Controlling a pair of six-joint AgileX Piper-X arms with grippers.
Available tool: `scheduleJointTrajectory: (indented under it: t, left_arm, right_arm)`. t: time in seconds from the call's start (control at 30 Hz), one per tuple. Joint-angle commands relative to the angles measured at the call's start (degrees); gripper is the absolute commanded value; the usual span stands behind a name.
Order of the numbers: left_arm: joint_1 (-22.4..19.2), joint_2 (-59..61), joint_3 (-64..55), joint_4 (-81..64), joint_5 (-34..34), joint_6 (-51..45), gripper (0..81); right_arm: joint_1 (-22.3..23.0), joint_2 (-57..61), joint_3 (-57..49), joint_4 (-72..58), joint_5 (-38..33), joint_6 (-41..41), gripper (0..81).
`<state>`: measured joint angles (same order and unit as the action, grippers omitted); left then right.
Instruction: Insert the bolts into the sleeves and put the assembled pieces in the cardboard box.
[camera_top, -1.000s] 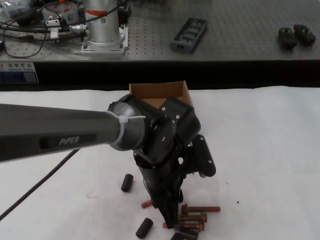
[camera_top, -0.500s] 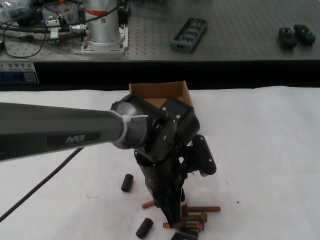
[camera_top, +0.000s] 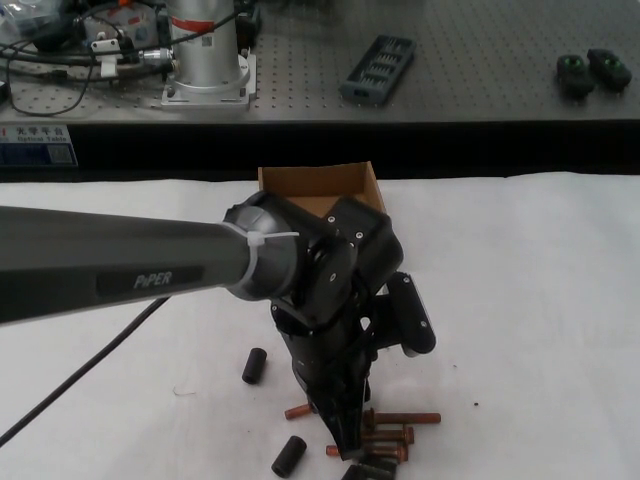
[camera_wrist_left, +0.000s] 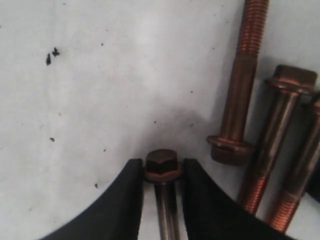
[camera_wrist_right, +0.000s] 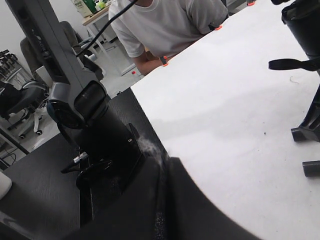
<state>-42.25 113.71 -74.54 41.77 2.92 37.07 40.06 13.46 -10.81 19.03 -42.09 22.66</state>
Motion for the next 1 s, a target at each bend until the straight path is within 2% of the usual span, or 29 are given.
scheduleJointTrajectory:
  t: [0.0,0.13,0.27,0.53,0.97]
  left_arm:
    - [-0.2,2.9,0.4,-1.9,-3.3,1.1,0.6]
    - [-0.2,2.3,0.4,-1.9,-9.7,3.5,0.6]
    - [-0.2,0.4,0.4,-1.4,-10.1,4.5,0.6]
    - [-0.2,-6.2,0.4,0.1,-6.7,4.4,0.6]
    - [-0.2,-16.5,0.4,1.9,1.5,-1.2,0.6]
  right_arm:
    - [0.1,-0.6,-0.2,-0.2,0.4,0.5,5.4]
    - [0.1,-0.6,-0.2,-0.2,0.4,0.5,5.4]
    - [0.1,-0.6,-0.2,-0.2,0.4,0.5,5.4]
    - [0.1,-0.6,-0.2,-0.2,0.4,0.5,5.4]
    - [0.1,-0.6,-0.2,-0.5,0.4,0.5,5.4]
